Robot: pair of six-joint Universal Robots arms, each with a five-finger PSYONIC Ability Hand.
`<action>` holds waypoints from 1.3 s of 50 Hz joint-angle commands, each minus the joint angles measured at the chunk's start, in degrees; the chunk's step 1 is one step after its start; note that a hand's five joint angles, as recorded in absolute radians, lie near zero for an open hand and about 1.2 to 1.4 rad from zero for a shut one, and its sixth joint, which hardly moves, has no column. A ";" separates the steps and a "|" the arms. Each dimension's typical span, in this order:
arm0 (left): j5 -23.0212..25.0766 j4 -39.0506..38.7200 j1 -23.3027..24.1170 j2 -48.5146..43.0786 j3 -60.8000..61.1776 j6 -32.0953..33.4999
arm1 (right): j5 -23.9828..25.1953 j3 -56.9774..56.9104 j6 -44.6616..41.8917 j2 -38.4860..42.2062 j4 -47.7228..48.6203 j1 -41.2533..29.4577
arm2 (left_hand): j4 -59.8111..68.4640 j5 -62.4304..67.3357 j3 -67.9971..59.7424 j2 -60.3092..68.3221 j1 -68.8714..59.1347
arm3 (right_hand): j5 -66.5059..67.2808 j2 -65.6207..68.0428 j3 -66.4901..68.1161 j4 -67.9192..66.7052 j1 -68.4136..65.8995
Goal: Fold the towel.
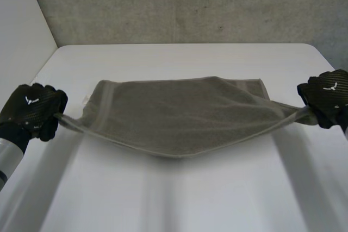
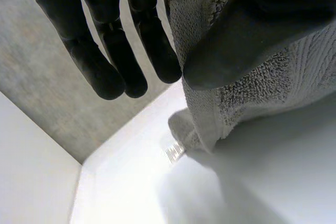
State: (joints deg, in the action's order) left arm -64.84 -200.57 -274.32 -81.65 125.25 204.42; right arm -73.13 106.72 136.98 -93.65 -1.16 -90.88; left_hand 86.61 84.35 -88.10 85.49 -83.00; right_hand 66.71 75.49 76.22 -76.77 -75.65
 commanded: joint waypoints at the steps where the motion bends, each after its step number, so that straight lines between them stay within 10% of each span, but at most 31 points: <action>1: 1.21 10.07 0.01 5.07 1.84 2.46 | 4.57 -1.17 -10.76 -6.36 -13.23 2.97 | -6.61 -14.35 8.10 -5.49 3.00 | 3.29 4.51 3.78 -3.23 -4.35; 16: 6.04 13.45 -1.40 5.97 -1.76 7.49 | 12.40 -9.43 -13.67 -0.22 -17.30 4.48 | -6.61 -14.35 8.10 -5.49 3.00 | 3.29 4.51 3.78 -3.23 -4.35; 35: -9.51 13.53 10.99 -46.03 -49.45 1.61 | -7.29 -53.11 -13.49 44.78 -15.45 -9.67 | -6.61 -14.35 8.10 -5.49 3.00 | 3.29 4.51 3.78 -3.23 -4.35; 58: -18.56 17.75 16.27 -70.23 -83.41 0.10 | -14.49 -87.02 -12.09 72.63 -11.06 -12.48 | -6.61 -14.35 8.10 -5.49 3.00 | 3.29 4.51 3.78 -3.23 -4.35; 59: -18.56 17.67 16.53 -70.40 -83.41 0.10 | -14.58 -87.99 -12.00 73.42 -11.14 -12.75 | -6.61 -14.35 8.10 -5.49 3.00 | -27.13 -25.91 -26.63 27.19 26.07; 60: -18.56 17.75 16.80 -70.40 -83.24 0.10 | -14.58 -88.00 -12.00 73.43 -11.15 -12.75 | -16.58 -24.32 18.07 -15.46 12.97 | -27.43 -26.22 -26.94 27.50 26.38; 61: -18.56 17.75 16.80 -70.40 -83.23 0.10 | -14.58 -88.52 -11.91 73.78 -11.15 -13.27 | -16.68 -24.42 18.17 -15.56 13.07 | -64.90 -63.68 -64.41 64.97 63.84; 63: -18.65 18.02 17.67 -70.23 -82.45 0.10 | -14.58 -88.62 -11.56 73.87 -11.06 -13.54 | -76.61 -84.35 78.10 -75.49 73.00 | -66.71 -65.49 -66.22 66.77 65.65; 65: -18.65 18.02 18.37 -69.97 -81.83 0.10 | -14.67 -88.71 -9.81 73.52 -11.14 -13.71 | -75.92 -83.66 77.41 -74.81 72.31 | -66.71 -65.49 -66.22 66.77 65.65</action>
State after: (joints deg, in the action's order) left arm -83.53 -182.73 -257.48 -152.09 41.84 204.52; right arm -87.68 19.02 125.11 -20.49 -12.23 -103.75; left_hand 57.72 59.14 -59.44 57.90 -58.00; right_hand 19.54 30.20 31.61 -31.66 -30.62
